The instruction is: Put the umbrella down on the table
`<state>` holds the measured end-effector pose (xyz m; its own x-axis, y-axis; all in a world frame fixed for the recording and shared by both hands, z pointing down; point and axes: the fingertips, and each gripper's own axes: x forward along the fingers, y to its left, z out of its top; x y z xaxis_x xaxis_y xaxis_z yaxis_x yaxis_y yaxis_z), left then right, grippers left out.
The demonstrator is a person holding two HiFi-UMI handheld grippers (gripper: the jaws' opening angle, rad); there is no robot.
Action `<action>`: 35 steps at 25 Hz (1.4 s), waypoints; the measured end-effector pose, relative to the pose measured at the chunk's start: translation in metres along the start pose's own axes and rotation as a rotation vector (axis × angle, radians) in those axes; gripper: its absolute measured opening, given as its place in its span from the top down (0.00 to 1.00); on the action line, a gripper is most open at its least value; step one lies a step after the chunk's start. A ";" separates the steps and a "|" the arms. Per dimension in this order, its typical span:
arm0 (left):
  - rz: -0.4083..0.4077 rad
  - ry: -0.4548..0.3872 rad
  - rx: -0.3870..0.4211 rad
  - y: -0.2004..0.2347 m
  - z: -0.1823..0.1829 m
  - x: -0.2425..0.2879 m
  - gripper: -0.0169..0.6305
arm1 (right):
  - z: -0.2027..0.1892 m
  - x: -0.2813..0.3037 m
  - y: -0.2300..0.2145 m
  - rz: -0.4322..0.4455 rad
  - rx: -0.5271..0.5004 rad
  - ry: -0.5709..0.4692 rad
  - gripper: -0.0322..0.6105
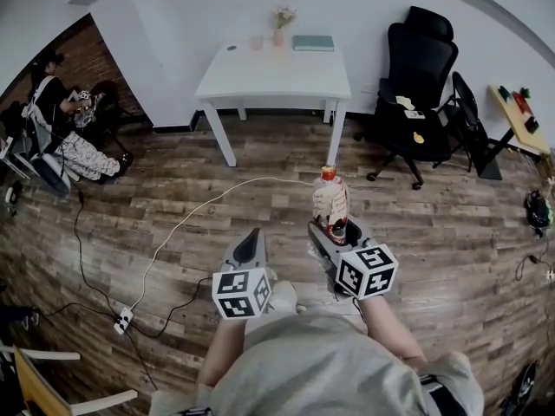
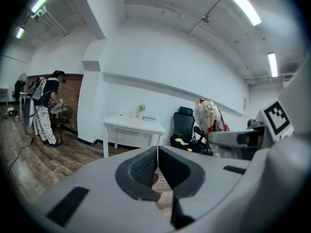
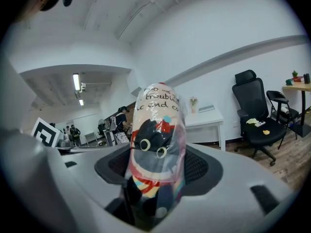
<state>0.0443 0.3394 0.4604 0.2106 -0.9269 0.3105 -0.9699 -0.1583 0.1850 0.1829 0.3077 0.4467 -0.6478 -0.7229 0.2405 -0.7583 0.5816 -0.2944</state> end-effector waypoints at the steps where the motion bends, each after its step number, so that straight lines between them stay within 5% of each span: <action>1: -0.001 -0.001 0.000 0.000 0.000 0.001 0.96 | 0.000 0.001 0.000 0.001 -0.002 0.000 0.52; 21: 0.006 0.003 -0.023 0.051 0.021 0.089 0.96 | 0.022 0.095 -0.038 -0.009 0.014 0.016 0.52; 35: -0.016 0.021 -0.030 0.110 0.078 0.202 0.96 | 0.083 0.217 -0.079 -0.013 0.020 0.009 0.52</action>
<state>-0.0289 0.1078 0.4704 0.2285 -0.9170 0.3269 -0.9625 -0.1623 0.2175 0.1086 0.0740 0.4456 -0.6389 -0.7266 0.2527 -0.7649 0.5650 -0.3094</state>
